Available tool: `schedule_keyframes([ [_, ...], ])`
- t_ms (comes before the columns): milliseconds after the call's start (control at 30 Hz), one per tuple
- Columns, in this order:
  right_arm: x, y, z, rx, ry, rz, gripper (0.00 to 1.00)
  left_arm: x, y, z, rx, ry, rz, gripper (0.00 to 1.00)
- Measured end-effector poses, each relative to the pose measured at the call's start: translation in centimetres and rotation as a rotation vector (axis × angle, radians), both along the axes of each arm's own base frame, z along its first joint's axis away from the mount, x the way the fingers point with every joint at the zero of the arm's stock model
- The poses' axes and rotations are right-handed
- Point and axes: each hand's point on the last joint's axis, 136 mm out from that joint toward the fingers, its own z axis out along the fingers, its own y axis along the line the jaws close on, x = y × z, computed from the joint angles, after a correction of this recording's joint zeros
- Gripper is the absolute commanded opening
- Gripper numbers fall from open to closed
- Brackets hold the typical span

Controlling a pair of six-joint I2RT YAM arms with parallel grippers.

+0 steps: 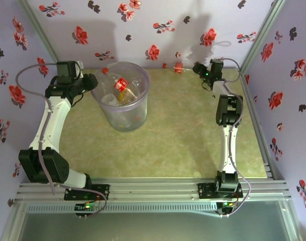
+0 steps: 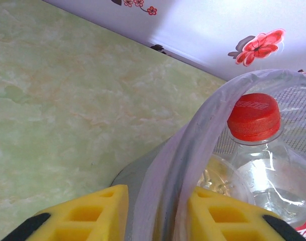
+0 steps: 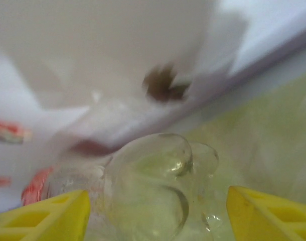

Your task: Put the plastic bottles in the bin

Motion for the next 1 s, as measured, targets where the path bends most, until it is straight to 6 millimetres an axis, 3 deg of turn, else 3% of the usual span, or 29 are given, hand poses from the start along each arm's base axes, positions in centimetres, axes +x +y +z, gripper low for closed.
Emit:
schedule_keyframes([
  [133, -3.8, 3.9, 1.1, -0.027, 0.011, 0.107, 0.72, -0.1, 0.0, 0.3, 0.000, -0.007, 0.000, 0.32],
  [200, -6.2, 5.9, 2.6, -0.043, 0.003, 0.169, 0.72, -0.2, 0.0, 0.5, 0.000, -0.013, 0.000, 0.32],
  [333, -9.3, 7.7, 5.7, -0.149, -0.016, 0.240, 0.73, -0.4, 0.0, 1.0, 0.000, -0.025, -0.001, 0.32],
  [500, -9.2, 7.0, 9.4, -0.419, -0.055, 0.228, 0.81, -0.5, 0.0, 1.0, 0.001, -0.026, -0.002, 0.31],
  [633, -8.0, 7.7, 10.7, -0.576, -0.081, 0.269, 0.87, -0.5, 0.0, 0.9, 0.001, -0.025, -0.003, 0.32],
  [733, -7.2, 9.9, 9.9, -0.649, -0.094, 0.341, 0.92, -0.7, 0.0, 0.7, 0.002, -0.023, -0.003, 0.31],
  [833, -7.5, 12.6, 7.6, -0.670, -0.067, 0.426, 0.95, -0.8, 0.1, 1.0, 0.001, -0.030, -0.001, 0.31],
  [1000, -9.9, 16.5, 3.4, -0.652, 0.008, 0.560, 0.94, -1.0, 0.2, 1.5, 0.000, -0.043, 0.001, 0.31],
])
